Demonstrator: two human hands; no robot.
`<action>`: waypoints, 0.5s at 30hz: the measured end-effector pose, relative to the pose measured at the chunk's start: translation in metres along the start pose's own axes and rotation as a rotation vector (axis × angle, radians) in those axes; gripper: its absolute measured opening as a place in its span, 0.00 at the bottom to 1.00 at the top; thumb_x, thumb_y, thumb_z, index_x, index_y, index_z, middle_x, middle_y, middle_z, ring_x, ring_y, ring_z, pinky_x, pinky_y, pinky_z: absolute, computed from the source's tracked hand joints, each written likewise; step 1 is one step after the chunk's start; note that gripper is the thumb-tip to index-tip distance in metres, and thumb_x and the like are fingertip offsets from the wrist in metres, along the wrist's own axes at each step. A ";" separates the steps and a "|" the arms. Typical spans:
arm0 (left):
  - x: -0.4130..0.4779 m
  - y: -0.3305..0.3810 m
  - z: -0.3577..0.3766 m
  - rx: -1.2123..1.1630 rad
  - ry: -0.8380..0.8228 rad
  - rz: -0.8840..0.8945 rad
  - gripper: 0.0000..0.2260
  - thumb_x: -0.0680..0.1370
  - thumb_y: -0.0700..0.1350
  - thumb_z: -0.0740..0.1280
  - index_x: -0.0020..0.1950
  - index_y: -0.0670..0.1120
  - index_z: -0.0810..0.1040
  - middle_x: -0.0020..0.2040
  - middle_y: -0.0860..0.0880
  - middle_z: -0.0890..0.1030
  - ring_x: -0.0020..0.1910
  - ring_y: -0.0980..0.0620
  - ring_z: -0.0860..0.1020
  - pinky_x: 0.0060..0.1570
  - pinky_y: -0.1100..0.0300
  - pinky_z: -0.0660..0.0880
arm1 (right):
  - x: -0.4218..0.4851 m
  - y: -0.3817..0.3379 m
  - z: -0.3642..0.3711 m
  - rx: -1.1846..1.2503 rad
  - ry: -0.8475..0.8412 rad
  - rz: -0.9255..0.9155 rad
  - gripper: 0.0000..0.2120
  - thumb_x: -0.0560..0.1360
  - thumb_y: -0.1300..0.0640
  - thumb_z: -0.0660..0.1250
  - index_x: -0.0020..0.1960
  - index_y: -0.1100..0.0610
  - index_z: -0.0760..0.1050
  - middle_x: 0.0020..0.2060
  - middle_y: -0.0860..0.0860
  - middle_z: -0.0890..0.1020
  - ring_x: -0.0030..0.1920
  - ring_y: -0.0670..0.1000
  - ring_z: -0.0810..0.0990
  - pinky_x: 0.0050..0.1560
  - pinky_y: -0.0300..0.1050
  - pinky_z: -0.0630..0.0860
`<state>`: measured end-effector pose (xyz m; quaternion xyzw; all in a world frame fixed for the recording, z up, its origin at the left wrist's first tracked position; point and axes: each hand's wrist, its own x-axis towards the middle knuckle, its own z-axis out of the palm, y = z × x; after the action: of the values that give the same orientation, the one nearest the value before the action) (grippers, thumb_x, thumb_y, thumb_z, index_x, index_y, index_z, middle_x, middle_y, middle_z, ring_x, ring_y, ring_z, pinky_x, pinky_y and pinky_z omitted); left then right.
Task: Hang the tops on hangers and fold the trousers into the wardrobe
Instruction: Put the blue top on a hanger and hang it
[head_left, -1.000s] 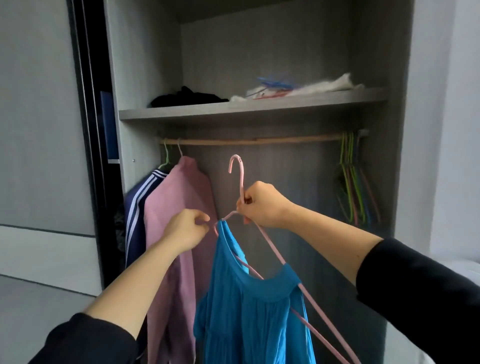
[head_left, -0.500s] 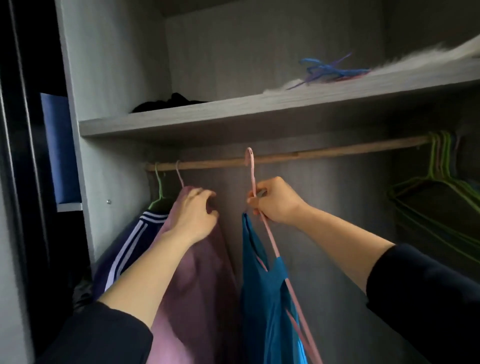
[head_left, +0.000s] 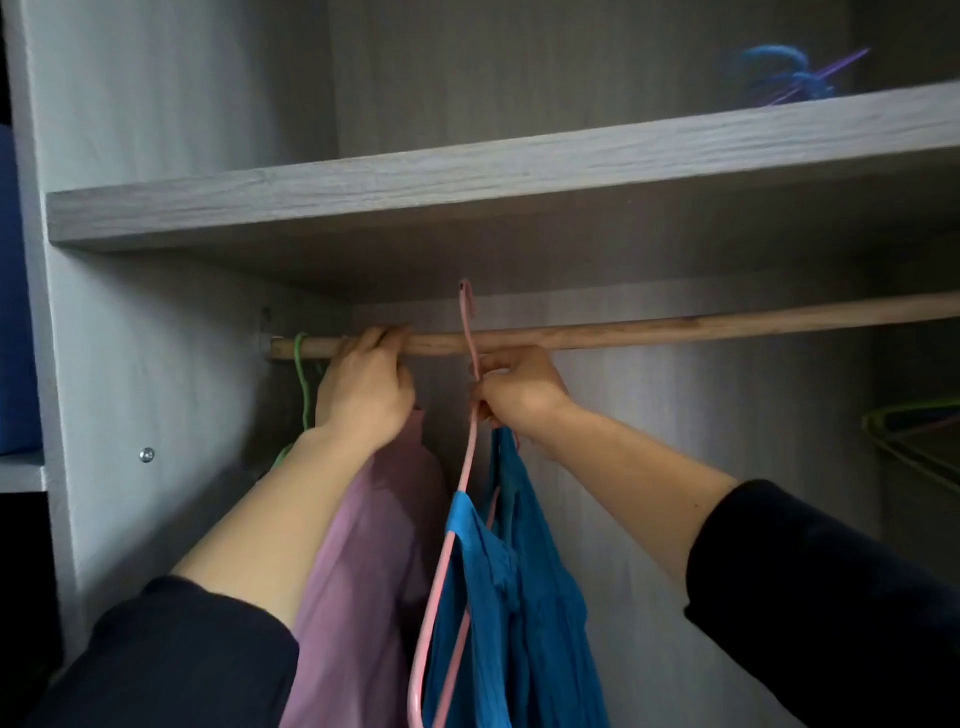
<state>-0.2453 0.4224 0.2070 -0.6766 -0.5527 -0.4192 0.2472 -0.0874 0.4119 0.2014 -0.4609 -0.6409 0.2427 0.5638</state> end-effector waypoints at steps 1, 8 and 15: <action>-0.001 -0.003 0.002 -0.018 0.017 0.020 0.22 0.77 0.39 0.59 0.72 0.45 0.68 0.70 0.44 0.70 0.68 0.42 0.68 0.70 0.53 0.62 | 0.002 0.003 0.006 0.000 -0.003 0.004 0.13 0.73 0.68 0.65 0.35 0.53 0.75 0.29 0.52 0.80 0.24 0.45 0.79 0.22 0.34 0.72; -0.003 -0.006 0.004 -0.062 0.058 0.033 0.23 0.76 0.37 0.59 0.72 0.45 0.69 0.70 0.45 0.71 0.69 0.43 0.68 0.69 0.54 0.63 | 0.002 0.023 0.037 0.052 -0.010 -0.001 0.15 0.69 0.70 0.63 0.32 0.52 0.76 0.25 0.53 0.79 0.25 0.49 0.79 0.23 0.37 0.72; 0.001 -0.003 -0.001 -0.025 -0.004 0.023 0.22 0.77 0.39 0.60 0.72 0.44 0.68 0.71 0.43 0.69 0.69 0.41 0.67 0.71 0.52 0.60 | -0.004 0.038 0.031 0.037 -0.049 0.001 0.13 0.71 0.69 0.64 0.36 0.53 0.76 0.23 0.51 0.79 0.21 0.46 0.77 0.21 0.33 0.68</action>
<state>-0.2488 0.4231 0.2078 -0.6866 -0.5402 -0.4219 0.2424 -0.1046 0.4324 0.1604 -0.4445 -0.6496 0.2661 0.5565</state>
